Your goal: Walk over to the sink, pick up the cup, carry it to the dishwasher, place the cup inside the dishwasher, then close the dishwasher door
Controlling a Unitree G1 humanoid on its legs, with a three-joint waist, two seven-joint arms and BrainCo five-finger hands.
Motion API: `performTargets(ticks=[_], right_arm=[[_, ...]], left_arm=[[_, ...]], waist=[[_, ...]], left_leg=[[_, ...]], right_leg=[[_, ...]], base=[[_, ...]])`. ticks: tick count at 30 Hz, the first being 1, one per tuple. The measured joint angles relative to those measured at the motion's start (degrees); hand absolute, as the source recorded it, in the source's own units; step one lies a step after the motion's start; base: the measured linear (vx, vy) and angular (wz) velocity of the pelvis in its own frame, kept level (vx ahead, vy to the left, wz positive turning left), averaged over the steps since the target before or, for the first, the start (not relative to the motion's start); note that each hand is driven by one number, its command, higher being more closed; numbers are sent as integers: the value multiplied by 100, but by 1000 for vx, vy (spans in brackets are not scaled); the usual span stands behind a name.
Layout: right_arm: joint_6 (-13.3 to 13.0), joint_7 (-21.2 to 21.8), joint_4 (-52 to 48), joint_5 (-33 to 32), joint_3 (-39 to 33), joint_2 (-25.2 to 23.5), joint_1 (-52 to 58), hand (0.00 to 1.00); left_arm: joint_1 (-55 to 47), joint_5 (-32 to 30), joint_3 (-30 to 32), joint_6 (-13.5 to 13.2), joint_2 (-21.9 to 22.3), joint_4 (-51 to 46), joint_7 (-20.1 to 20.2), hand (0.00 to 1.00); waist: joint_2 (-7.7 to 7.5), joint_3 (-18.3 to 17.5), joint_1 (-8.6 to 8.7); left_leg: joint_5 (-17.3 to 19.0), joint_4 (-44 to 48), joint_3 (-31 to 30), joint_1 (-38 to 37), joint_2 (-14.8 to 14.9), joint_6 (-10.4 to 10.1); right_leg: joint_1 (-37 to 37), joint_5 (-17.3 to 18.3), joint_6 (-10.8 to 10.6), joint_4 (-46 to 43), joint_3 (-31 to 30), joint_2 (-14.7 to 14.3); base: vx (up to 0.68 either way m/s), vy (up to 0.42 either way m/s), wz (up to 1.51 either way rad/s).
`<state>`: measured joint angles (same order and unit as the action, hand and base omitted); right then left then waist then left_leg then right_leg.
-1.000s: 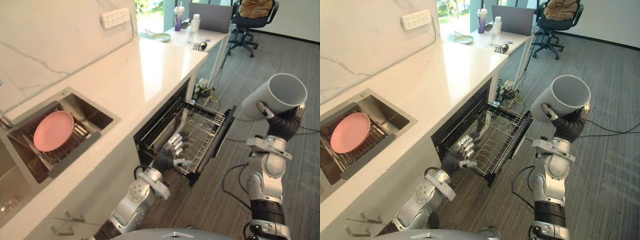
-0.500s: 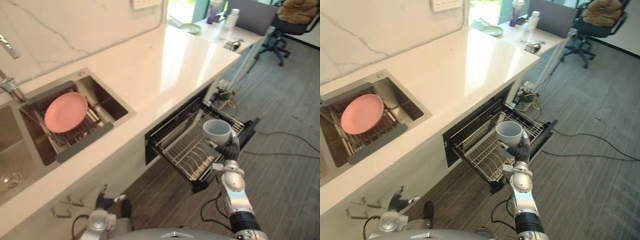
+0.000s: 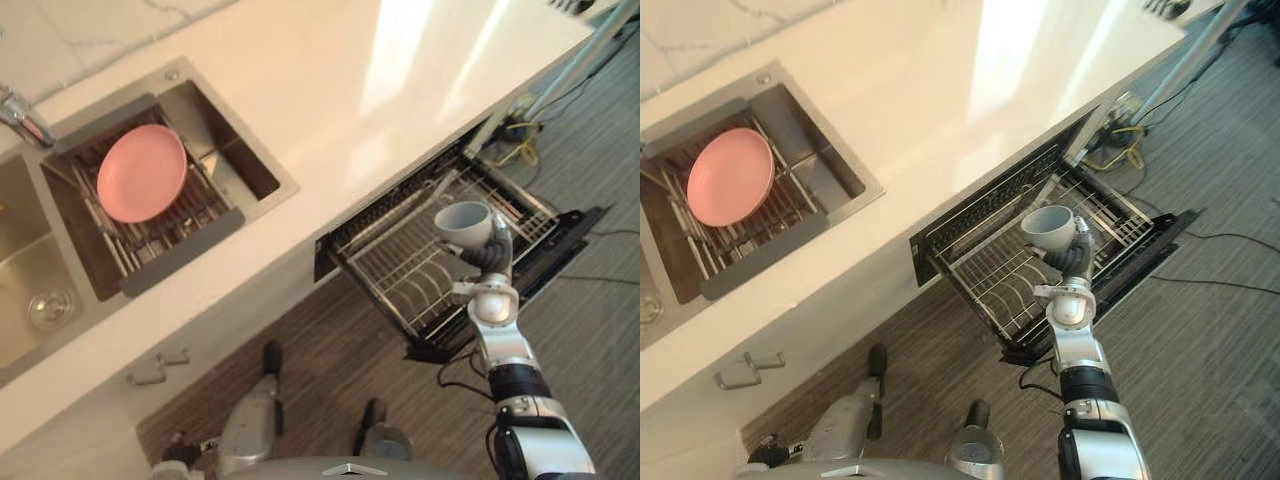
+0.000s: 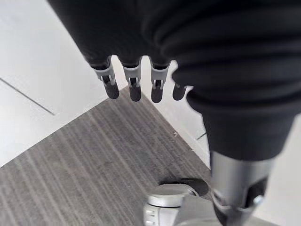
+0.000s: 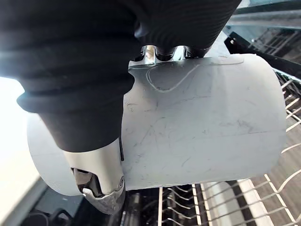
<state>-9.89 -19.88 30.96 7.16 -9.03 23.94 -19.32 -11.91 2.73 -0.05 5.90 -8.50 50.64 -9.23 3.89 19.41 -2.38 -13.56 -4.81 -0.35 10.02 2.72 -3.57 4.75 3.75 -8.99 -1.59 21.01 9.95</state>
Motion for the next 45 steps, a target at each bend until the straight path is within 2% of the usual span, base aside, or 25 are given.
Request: performTargets(ticks=[2,6,10,16,18,22,26,27,29,35,37,42,44,45], right_arm=[[-3,-10,59,-5,-61,109,-51,100],[-11,-1,164,-11,-65,210,-124,100],[12,267,514,-375,-42,377,-282,100],[141,748,1212,-660,306,441,-681,100],[179,911,1528,-752,461,495,-936,100],[270,896,2093,-975,628,544,-1301,100],[375,883,2199,-1227,674,645,-1671,100],[421,883,2207,-1281,673,651,-1776,0],[570,891,2312,-1357,680,686,-1984,0],[1054,836,2431,-1463,835,779,-2365,0],[1150,801,2430,-1485,835,788,-2501,0],[1072,581,2421,-1830,803,764,-2575,0],[762,239,2291,-1935,480,586,-2437,0],[691,162,2123,-1951,374,523,-2358,0]], left_arm=[[-62,115,0,-50,89,-1,19,0],[-93,170,-1,-65,167,-9,93,0],[-93,351,-7,-64,170,-12,121,0],[-90,441,-37,-40,149,8,116,0],[-76,439,-159,-37,145,19,113,0],[-40,439,-339,-28,162,90,110,0],[-38,428,-491,-25,188,244,77,0],[-37,380,-516,-31,190,244,76,0],[-39,236,-519,-32,187,273,-37,0],[-41,93,-685,20,197,310,-306,0],[-41,36,-683,-103,275,337,-467,0],[-41,38,-678,-264,347,241,-764,0],[-41,39,-655,-281,347,161,-812,0],[-40,40,-645,-301,348,151,-816,0]], waist=[[120,174,-27],[267,445,-62],[413,593,-91],[467,703,-200],[529,739,-253],[696,820,-348],[735,834,-390],[773,853,-389],[823,851,-402],[825,850,-549],[825,850,-529],[822,851,-515],[820,853,-467],[819,854,-454]], left_leg=[[-49,9,-105,125,-8,11],[-133,-16,-249,301,-16,21],[-203,-10,-392,653,-25,-9],[-243,15,-482,808,-110,16],[-271,16,-547,912,-120,-10],[-324,17,-734,993,-185,-15],[-348,17,-797,1085,-203,-28],[-364,18,-828,1097,-208,-47],[-374,18,-889,1097,-239,-82],[-369,18,-929,1103,-252,-91],[-384,18,-929,1095,-295,-72],[-386,20,-925,1029,-378,-70],[-382,19,-917,841,-439,-74],[-378,19,-915,808,-441,-79]], right_leg=[[-94,10,0,-64,63,-6],[-277,68,-12,-224,167,-5],[-603,105,-10,-404,263,12],[-789,227,-18,-613,337,106],[-888,255,-23,-681,367,113],[-936,391,-42,-873,512,171],[-1086,504,-69,-1092,518,208],[-1108,543,-68,-1147,539,222],[-1136,641,-68,-1292,599,278],[-1197,801,-56,-1519,642,332],[-1204,850,-75,-1583,651,388],[-1106,866,-101,-1594,675,468],[-871,867,-103,-1522,653,497],[-839,866,-103,-1494,650,494]], base=[[-65,4,23],[-80,6,18],[-57,1,17],[-3,0,12],[3,-16,17],[13,-27,23],[10,-39,11],[-13,-42,14],[-17,-42,16],[-9,-59,6],[-1,-41,6],[11,-32,6],[2,-27,9],[-39,-17,4]])
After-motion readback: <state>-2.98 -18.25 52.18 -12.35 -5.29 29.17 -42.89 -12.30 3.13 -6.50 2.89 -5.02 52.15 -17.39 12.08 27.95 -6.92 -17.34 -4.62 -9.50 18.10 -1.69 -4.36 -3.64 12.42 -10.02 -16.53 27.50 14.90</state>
